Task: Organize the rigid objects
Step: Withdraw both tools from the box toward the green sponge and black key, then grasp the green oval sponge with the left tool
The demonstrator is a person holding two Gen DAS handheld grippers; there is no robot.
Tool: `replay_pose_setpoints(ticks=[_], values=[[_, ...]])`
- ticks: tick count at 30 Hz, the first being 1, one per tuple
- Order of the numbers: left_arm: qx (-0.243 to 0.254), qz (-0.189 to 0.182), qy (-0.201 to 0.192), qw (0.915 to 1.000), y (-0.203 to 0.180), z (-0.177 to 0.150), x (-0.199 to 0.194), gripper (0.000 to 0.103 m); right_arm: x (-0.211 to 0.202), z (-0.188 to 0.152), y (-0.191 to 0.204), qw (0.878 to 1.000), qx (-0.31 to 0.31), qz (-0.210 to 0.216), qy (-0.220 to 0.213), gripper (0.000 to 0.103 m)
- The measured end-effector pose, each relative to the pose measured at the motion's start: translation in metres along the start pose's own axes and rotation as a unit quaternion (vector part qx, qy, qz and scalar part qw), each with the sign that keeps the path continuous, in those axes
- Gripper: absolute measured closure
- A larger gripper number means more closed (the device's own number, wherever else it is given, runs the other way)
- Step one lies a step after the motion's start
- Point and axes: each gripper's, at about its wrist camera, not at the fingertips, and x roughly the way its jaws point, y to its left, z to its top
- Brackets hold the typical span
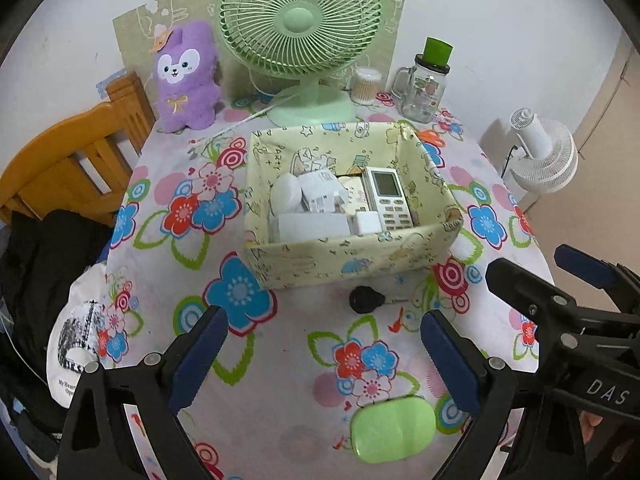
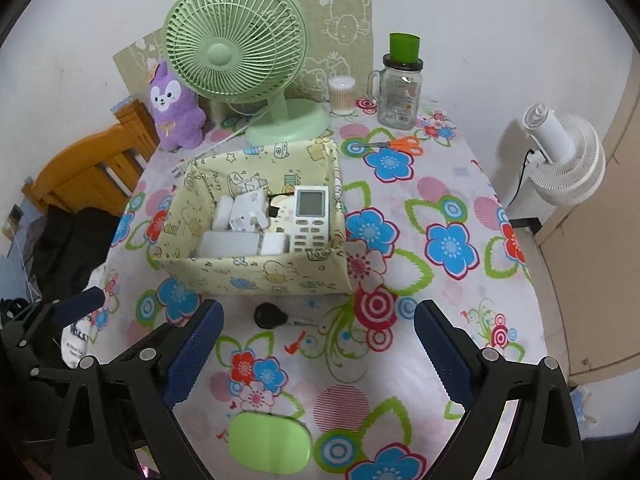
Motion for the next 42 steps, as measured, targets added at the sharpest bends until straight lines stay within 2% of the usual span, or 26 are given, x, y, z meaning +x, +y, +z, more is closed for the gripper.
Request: replay_pose_setpoints(ticks=[2,4,8,20,22,26,42], values=[[-0.002,-0.007,-0.005,1.0,-0.003,-0.005,-0.001,0.005,-0.002,-0.003,-0.003,1.0,-0.005,0.0,-0.011,0.006],[-0.009,0.005,-0.006,0.9999,-0.006,-0.011,-0.001,0.005,-0.003,-0.005,-0.005,1.0,-0.016,-0.005,-0.021,0.006],[-0.018,0.005,-0.01,0.9998,-0.014,-0.02,-0.001,0.005,-0.003,-0.012,-0.01,0.999,-0.043,-0.005,-0.028,0.006],[-0.055,0.031,-0.006,0.998,-0.035,-0.051,0.013,0.005,0.008,-0.034,-0.027,0.997,-0.078,0.015,-0.015,0.006],[-0.06,0.027,-0.006,0.9978,-0.036,-0.055,0.015,0.005,0.009,-0.039,-0.03,0.996,-0.082,0.015,-0.014,0.006],[-0.047,0.028,-0.011,0.9984,-0.043,-0.065,0.02,0.005,0.015,-0.05,-0.035,0.996,-0.084,0.017,-0.005,0.006],[-0.036,0.02,0.02,0.999,-0.055,-0.108,0.05,0.005,0.042,-0.095,-0.048,0.996,-0.085,0.007,0.034,0.006]])
